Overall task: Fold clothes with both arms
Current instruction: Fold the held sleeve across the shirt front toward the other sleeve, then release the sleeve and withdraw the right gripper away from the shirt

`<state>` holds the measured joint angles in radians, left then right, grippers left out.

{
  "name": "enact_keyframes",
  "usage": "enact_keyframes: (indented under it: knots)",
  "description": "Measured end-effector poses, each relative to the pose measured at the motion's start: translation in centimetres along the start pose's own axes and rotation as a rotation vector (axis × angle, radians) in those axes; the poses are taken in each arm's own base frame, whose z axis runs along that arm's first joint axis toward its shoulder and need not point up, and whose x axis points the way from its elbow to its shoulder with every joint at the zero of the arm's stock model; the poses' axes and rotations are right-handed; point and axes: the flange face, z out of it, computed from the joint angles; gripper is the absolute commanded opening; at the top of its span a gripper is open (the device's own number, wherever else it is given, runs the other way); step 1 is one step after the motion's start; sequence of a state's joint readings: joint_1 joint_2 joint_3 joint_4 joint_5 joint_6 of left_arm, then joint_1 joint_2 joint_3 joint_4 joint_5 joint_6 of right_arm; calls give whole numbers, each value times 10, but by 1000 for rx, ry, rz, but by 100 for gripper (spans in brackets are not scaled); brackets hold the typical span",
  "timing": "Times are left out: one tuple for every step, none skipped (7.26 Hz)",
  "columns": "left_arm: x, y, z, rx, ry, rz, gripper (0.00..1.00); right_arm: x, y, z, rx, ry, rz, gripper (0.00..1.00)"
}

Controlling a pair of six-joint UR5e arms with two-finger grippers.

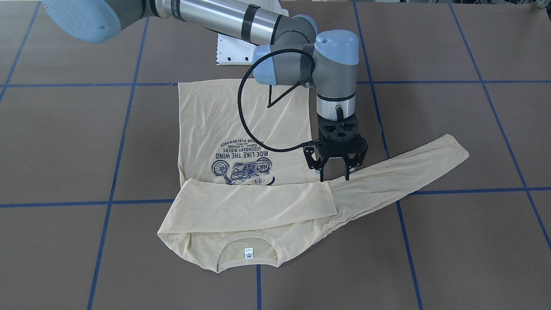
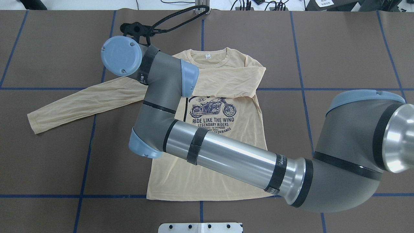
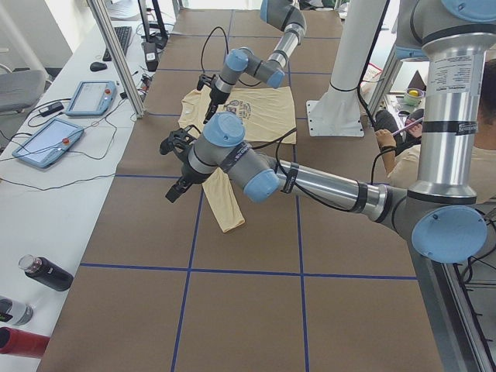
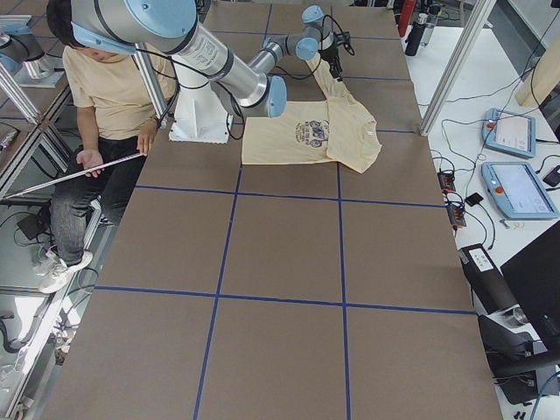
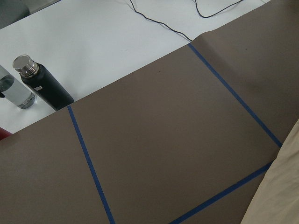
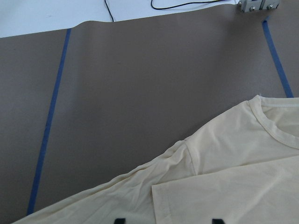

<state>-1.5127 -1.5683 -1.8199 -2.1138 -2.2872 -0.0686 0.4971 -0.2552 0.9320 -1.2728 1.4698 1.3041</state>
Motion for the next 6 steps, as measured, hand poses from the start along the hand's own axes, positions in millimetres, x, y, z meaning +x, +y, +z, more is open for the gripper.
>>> enact_keyframes:
  knots:
    - [6, 0, 7, -10, 12, 8, 100, 1, -16, -8, -20, 26, 7, 100]
    - [19, -1, 20, -25, 36, 10, 100, 14, -41, -12, -63, 56, 17, 100]
    - [35, -1, 36, -37, 64, -23, 100, 36, -66, -19, -111, 84, 17, 100]
    - [51, 3, 58, -34, 85, -81, 100, 71, -85, -27, -153, 98, 1, 100]
    - [66, 12, 88, -18, 95, -138, 100, 121, -100, -36, -184, 95, -21, 100]
    - [80, 27, 121, -4, 98, -185, 100, 183, -108, -47, -203, 87, -55, 100]
